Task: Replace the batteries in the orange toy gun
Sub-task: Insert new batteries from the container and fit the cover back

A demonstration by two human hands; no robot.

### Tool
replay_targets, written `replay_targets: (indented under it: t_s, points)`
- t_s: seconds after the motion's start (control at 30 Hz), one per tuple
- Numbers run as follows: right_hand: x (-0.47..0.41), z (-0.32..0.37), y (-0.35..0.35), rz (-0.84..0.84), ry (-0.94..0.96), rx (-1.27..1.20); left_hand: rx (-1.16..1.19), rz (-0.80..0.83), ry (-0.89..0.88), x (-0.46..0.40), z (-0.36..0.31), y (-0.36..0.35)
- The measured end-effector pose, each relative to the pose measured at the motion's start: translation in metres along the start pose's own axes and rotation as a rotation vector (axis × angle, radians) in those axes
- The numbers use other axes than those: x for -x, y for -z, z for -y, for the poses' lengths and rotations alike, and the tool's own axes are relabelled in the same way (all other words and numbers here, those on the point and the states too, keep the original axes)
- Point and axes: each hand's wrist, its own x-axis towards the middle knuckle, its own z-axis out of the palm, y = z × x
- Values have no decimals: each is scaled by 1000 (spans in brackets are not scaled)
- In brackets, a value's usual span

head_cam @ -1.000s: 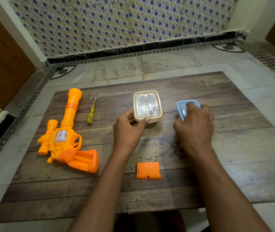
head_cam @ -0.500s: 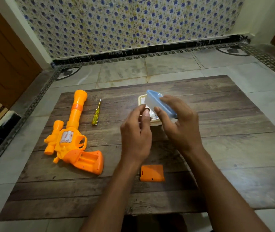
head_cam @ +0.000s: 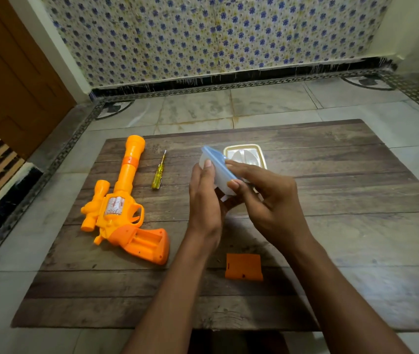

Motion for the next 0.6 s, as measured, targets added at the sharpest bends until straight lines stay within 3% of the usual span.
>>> replay_targets:
  t_s: [0.4,0.6]
  points:
    - [4,12,-21,-140,-15,72,-164,-55,-14,-7,0,4]
    - [5,17,-28,-248,-203,-184,-257,-39,-121,-6,-5,5]
